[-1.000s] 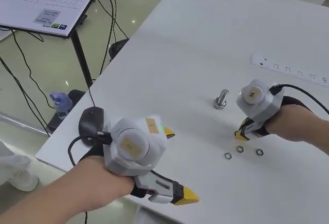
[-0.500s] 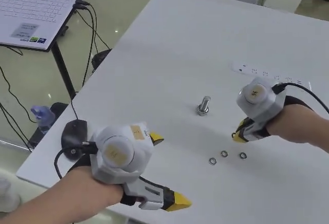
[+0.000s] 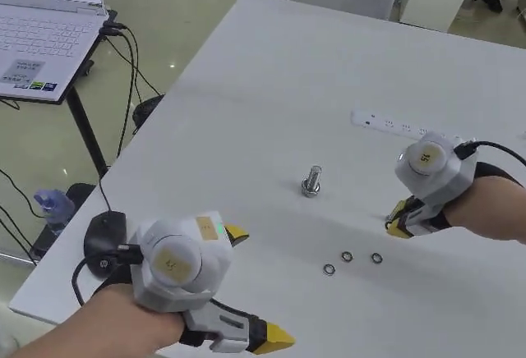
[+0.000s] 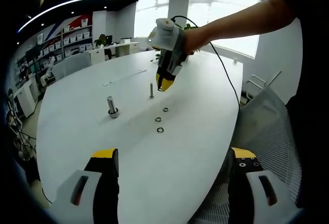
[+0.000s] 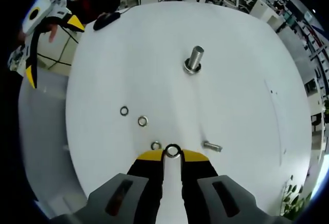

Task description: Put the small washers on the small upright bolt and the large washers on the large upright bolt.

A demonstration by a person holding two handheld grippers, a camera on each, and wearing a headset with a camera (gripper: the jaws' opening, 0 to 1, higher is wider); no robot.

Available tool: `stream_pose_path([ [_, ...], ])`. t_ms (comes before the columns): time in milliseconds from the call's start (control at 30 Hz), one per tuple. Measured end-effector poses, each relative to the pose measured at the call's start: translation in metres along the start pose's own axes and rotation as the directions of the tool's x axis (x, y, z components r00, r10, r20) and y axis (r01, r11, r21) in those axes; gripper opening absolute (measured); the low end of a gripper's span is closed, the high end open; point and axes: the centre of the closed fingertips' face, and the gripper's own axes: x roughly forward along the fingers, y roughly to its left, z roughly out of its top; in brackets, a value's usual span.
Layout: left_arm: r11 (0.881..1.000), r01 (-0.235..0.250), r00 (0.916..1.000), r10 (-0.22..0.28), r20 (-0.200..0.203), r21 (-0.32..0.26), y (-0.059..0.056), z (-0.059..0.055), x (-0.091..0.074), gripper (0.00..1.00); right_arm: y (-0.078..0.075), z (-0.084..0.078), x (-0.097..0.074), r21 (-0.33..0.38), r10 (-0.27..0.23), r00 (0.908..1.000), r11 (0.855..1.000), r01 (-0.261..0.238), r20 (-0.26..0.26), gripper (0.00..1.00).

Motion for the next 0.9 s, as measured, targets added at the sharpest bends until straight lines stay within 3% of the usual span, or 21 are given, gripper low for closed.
stream_pose_path([
  [467, 1.000, 0.002, 1.0000, -0.002, 0.004, 0.005, 0.003, 0.003, 0.003, 0.89, -0.030, -0.019, -0.010, 0.039, -0.039, 0.9990, 0.998, 0.039, -0.024, 0.13],
  [900, 1.000, -0.004, 0.9995, 0.004, -0.031, 0.015, 0.005, -0.004, 0.008, 0.92, -0.054, -0.010, -0.012, 0.049, -0.050, 0.9987, 0.998, 0.050, 0.003, 0.13],
])
